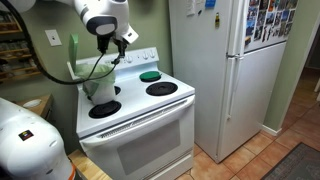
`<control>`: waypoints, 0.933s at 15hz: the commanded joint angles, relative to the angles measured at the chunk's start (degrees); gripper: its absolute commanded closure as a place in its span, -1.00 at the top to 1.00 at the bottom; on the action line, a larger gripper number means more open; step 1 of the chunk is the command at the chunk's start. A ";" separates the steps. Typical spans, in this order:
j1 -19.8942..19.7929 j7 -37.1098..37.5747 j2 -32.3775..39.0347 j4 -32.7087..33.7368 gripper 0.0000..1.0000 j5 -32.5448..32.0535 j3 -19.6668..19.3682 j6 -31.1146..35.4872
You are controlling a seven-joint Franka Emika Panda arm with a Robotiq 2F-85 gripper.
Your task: Put the tissue paper inside the trash can
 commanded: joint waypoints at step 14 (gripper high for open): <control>-8.23 -14.75 8.68 -12.09 -0.47 13.28 -12.30 -12.95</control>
